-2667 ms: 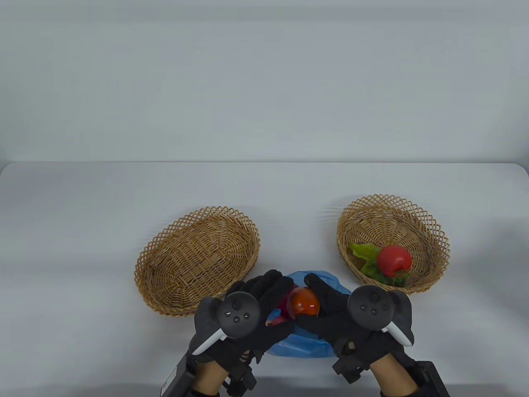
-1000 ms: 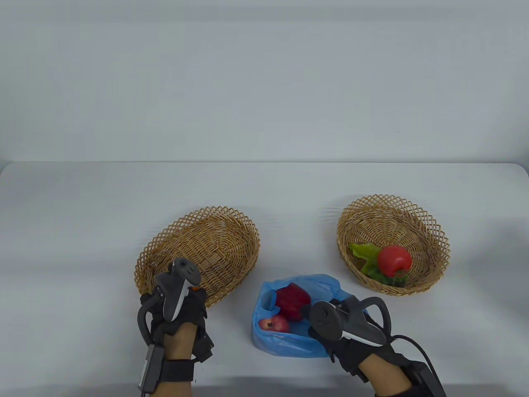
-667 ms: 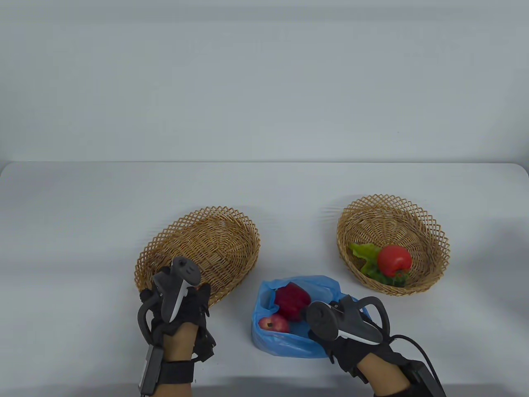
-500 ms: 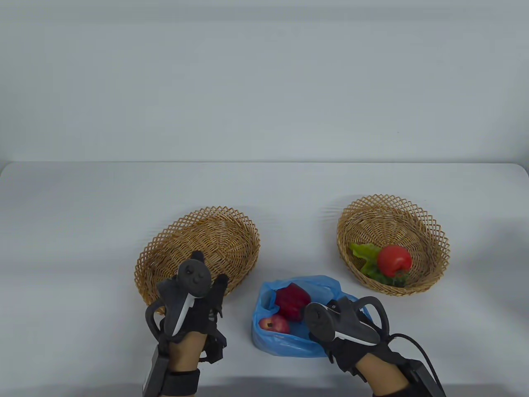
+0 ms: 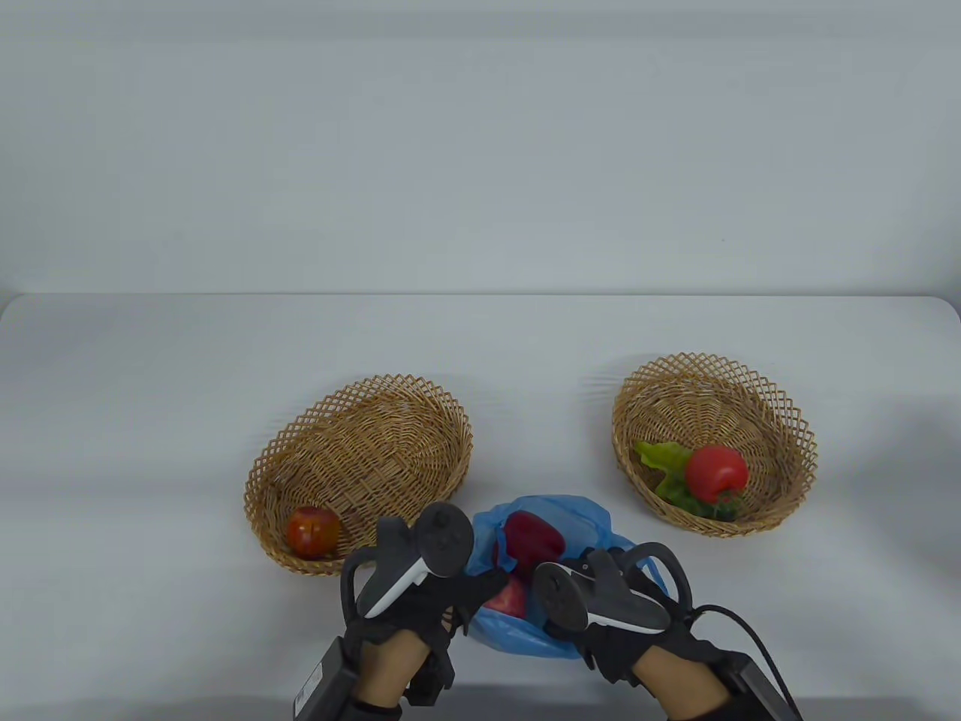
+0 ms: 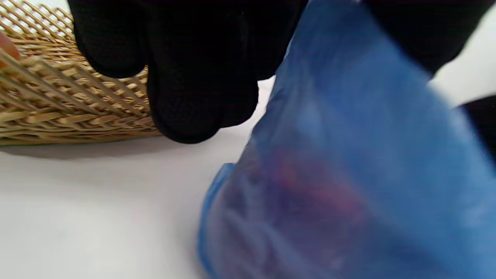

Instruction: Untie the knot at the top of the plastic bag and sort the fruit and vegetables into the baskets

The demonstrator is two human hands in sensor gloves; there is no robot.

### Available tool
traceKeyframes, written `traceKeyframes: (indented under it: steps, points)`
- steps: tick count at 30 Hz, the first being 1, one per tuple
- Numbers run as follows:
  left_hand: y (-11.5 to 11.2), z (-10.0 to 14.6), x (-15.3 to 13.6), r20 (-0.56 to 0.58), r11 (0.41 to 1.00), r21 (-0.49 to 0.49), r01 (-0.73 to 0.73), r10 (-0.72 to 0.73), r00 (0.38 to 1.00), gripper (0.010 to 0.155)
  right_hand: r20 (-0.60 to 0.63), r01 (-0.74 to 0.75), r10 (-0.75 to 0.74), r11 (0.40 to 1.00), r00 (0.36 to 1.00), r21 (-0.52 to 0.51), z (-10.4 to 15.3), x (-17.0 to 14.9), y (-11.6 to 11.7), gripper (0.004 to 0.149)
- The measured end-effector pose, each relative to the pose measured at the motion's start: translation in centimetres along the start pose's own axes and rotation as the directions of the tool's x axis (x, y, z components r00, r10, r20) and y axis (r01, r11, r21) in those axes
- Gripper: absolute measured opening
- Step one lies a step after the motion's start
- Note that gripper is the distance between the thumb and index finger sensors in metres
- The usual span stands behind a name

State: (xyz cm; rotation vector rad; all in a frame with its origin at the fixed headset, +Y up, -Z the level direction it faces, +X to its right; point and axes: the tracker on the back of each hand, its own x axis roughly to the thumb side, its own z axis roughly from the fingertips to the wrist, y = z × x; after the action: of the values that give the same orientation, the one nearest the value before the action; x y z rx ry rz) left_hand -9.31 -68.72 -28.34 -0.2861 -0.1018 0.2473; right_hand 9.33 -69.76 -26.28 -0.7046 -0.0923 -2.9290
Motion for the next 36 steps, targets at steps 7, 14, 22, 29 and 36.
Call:
traceKeyframes:
  steps: [7, 14, 22, 29, 36]
  points:
    - [-1.6, -1.4, -0.4, -0.026, 0.991, -0.130, -0.028, 0.025, 0.999, 0.055, 0.037, 0.060, -0.058, 0.997, 0.998, -0.040, 0.1, 1.0, -0.1, 0.070]
    - [-2.7, -2.1, -0.3, -0.013, 0.970, -0.237, -0.053, 0.052, 0.999, 0.052, 0.046, 0.095, -0.095, 0.995, 0.994, -0.010, -0.2, 1.4, 0.4, 0.072]
    - [-2.9, -2.2, -0.1, 0.018, 0.948, -0.303, -0.097, 0.108, 0.994, 0.052, 0.072, 0.131, -0.138, 0.987, 0.988, 0.088, -0.8, 2.1, 1.4, 0.089]
    - [-2.8, -2.1, 0.0, -0.005, 0.965, -0.260, -0.041, 0.041, 0.999, 0.052, 0.073, 0.089, -0.098, 0.988, 0.992, 0.123, -1.3, 2.9, 2.2, 0.096]
    - [-2.3, -1.7, 0.2, -0.027, 0.983, -0.184, 0.029, -0.035, 0.999, 0.050, 0.025, 0.022, -0.027, 0.988, 0.999, 0.151, -1.5, 2.0, 2.0, 0.098]
